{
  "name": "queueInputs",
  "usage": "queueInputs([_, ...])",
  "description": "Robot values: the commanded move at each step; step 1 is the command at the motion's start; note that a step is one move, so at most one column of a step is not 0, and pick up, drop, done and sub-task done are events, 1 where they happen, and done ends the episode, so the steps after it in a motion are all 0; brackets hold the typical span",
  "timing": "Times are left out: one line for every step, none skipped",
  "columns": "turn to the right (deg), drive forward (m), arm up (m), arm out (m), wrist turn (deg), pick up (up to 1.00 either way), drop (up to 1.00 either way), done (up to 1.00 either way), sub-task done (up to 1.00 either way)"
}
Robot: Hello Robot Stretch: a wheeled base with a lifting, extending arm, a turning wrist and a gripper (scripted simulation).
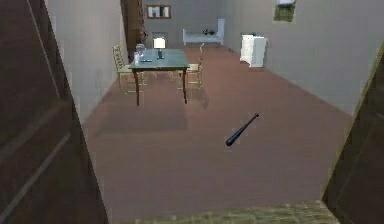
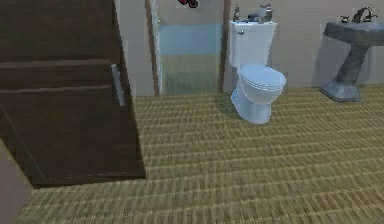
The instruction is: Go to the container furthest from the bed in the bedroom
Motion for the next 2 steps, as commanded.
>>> queueInputs([-3.0,0.00,0.00,0.00,0.0,0.00,0.00,0.00,0.00])
queueInputs([45.0,0.00,0.00,0.00,0.0,0.00,0.00,0.00,0.00])
